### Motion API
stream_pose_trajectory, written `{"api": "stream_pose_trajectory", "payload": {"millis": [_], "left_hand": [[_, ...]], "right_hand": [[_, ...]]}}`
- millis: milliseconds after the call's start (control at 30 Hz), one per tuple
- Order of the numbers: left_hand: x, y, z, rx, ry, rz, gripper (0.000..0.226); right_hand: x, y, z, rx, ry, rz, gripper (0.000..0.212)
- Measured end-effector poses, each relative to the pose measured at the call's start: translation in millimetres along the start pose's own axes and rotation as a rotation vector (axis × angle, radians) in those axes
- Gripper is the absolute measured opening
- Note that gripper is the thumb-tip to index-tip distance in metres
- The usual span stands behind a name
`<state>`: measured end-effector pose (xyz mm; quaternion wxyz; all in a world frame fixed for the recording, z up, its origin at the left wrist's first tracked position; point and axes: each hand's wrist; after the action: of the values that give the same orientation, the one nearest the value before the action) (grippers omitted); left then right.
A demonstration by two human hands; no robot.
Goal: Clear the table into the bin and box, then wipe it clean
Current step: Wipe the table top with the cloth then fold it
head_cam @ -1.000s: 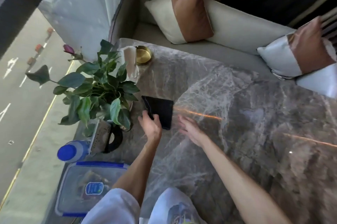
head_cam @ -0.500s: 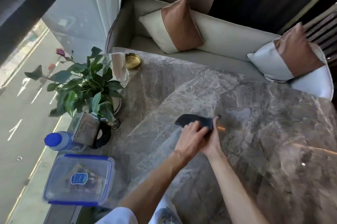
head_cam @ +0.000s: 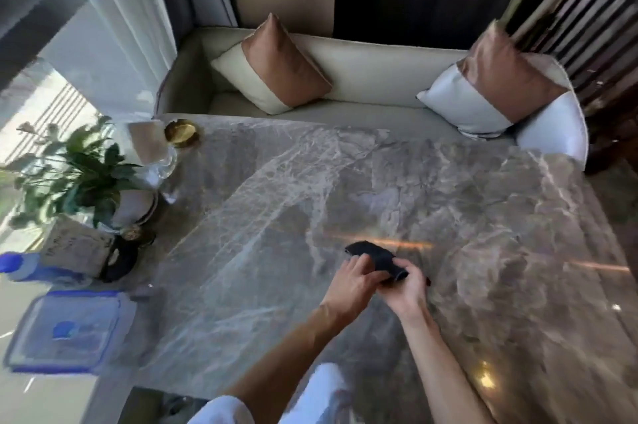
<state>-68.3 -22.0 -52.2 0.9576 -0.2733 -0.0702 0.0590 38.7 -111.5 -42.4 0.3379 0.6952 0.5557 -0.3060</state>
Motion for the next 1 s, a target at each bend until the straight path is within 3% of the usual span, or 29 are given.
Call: {"api": "stream_pose_trajectory", "payload": {"millis": [100, 233, 367, 433, 533, 700, 833, 1000], "left_hand": [[21, -15, -16, -0.070, 0.107, 0.127, 0.041], [38, 28, -25, -0.092, 0.100, 0.469, 0.067], [36, 120, -34, 0.130, 0.025, 0.673, 0.076], [43, 163, -37, 0.198, 0.020, 0.714, 0.078], [62, 201, -52, 0.252, -0.024, 0.729, 0.072], [61, 222, -76, 0.341, -0.046, 0.718, 0.060], [65, 227, -77, 0.339, -0.077, 0.706, 0.062], [64, 228, -76, 0.316, -0.111, 0.712, 0.065]], "right_hand": [[-18, 34, 20, -0.031, -0.073, 0.000, 0.093], [-21, 82, 33, -0.094, -0.200, 0.048, 0.046], [11, 126, 48, -0.114, -0.251, 0.046, 0.061], [28, 143, 47, -0.085, -0.228, 0.082, 0.054], [62, 161, 51, -0.069, -0.191, 0.117, 0.074], [105, 158, 62, -0.009, -0.173, 0.143, 0.059], [114, 137, 62, -0.036, -0.106, 0.205, 0.034], [118, 133, 39, -0.019, -0.116, 0.393, 0.048]]}}
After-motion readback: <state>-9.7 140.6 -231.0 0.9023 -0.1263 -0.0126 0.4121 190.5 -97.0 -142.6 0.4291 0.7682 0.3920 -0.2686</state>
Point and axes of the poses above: each hand's wrist, its own x-axis towards the middle knuckle, its own z-axis out of the back of the hand, y = z × x, and after that the axes turned 9 degrees about -z, right-handed
